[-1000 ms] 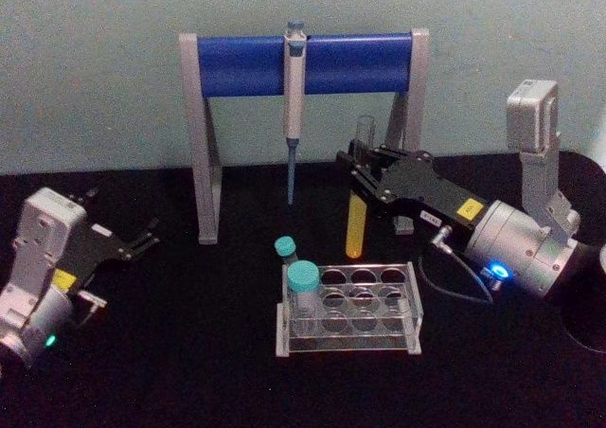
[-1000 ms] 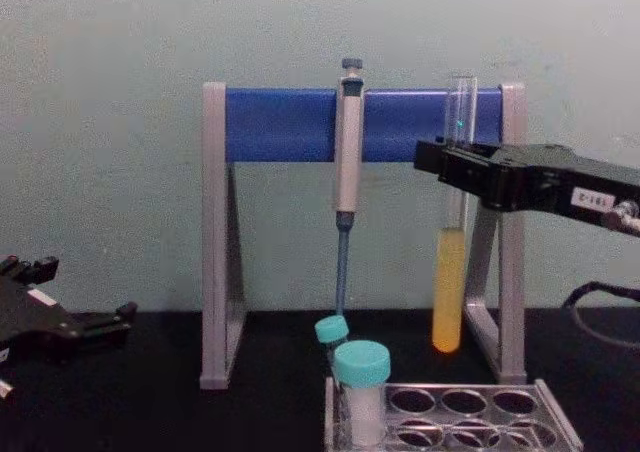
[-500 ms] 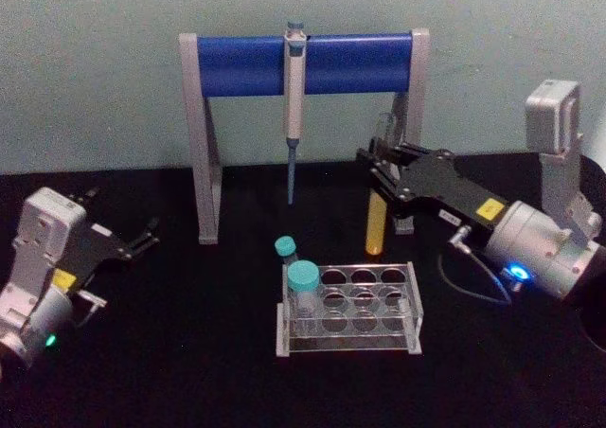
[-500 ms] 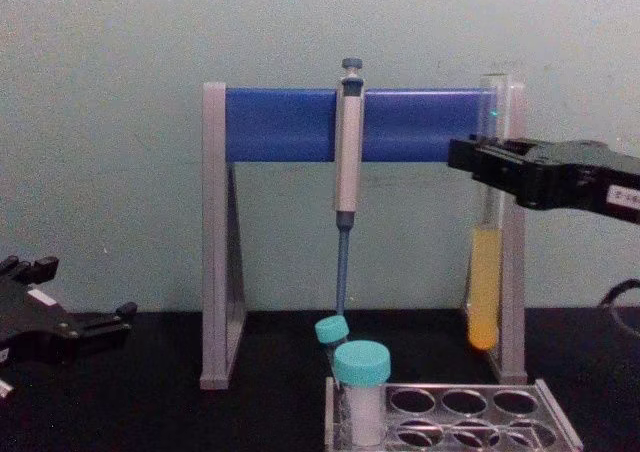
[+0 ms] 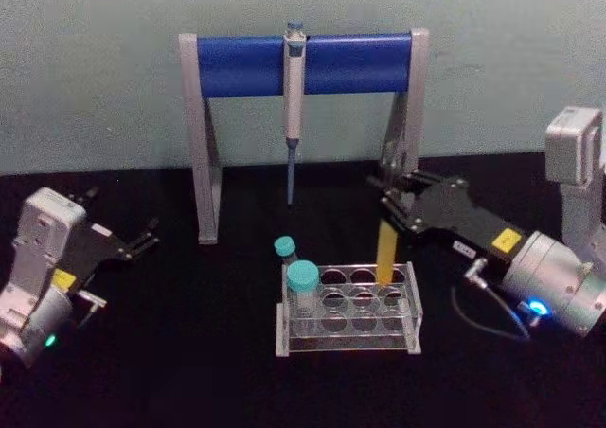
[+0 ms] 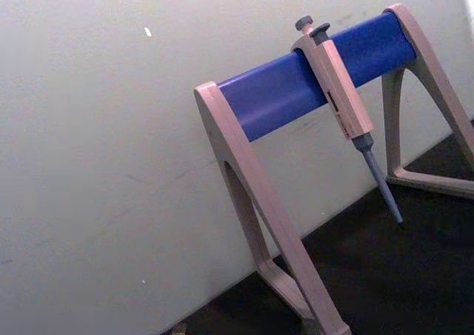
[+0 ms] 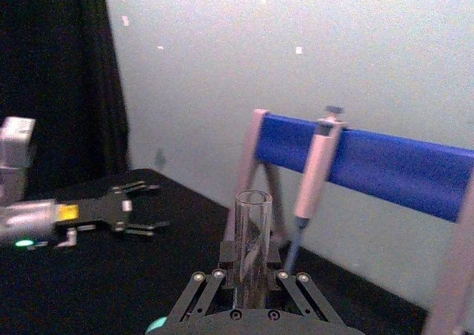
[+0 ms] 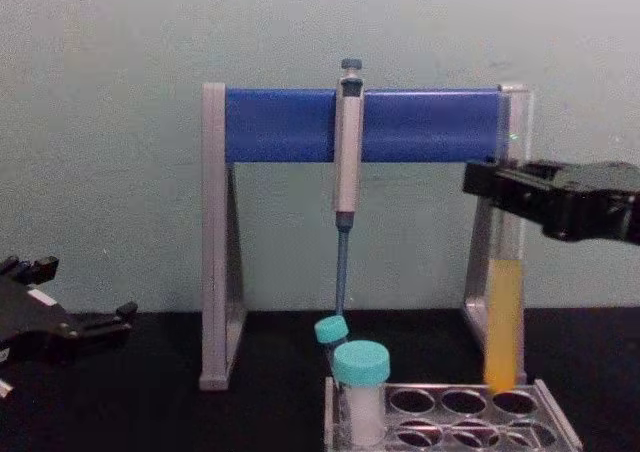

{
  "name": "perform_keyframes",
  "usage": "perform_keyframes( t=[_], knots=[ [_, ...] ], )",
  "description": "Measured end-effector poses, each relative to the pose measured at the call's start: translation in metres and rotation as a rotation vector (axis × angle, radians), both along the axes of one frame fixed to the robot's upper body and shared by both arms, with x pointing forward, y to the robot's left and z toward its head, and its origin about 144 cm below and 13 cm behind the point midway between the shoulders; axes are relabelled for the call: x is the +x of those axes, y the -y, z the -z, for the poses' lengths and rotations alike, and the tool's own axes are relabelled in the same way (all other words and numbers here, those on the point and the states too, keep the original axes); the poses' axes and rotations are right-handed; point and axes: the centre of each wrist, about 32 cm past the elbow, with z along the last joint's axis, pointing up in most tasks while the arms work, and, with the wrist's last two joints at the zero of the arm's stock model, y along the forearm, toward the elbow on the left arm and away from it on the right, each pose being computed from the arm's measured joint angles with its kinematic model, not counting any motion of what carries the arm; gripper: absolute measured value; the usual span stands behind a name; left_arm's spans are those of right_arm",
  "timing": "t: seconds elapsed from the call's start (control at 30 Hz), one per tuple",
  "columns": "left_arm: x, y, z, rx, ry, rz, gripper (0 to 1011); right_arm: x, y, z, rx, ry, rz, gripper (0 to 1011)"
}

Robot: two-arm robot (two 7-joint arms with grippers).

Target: Pick up the test tube from the test tube rack, shake it, then place it back into the test tube rack.

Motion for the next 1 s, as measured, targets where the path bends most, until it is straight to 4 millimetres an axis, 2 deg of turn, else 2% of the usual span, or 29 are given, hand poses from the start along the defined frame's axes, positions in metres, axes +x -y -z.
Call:
perform_keyframes(
  t=[0.17,0.47,0.67,1.0],
  knots=[
    [0.0,0.0,0.0,0.0,0.0,0.0,1001,0.004,-0.013,0.002,0.014,-0.007,-0.071,232],
    [0.0,0.0,0.0,0.0,0.0,0.0,1001,0.034,-0.03,0.002,0.018,0.017,-0.137,232],
    [0.0,0.0,0.0,0.0,0.0,0.0,1001,0.05,-0.03,0.002,0.011,0.029,-0.11,232],
    [0.0,0.0,0.0,0.0,0.0,0.0,1001,0.052,-0.018,0.003,0.009,0.027,-0.041,232]
  ],
)
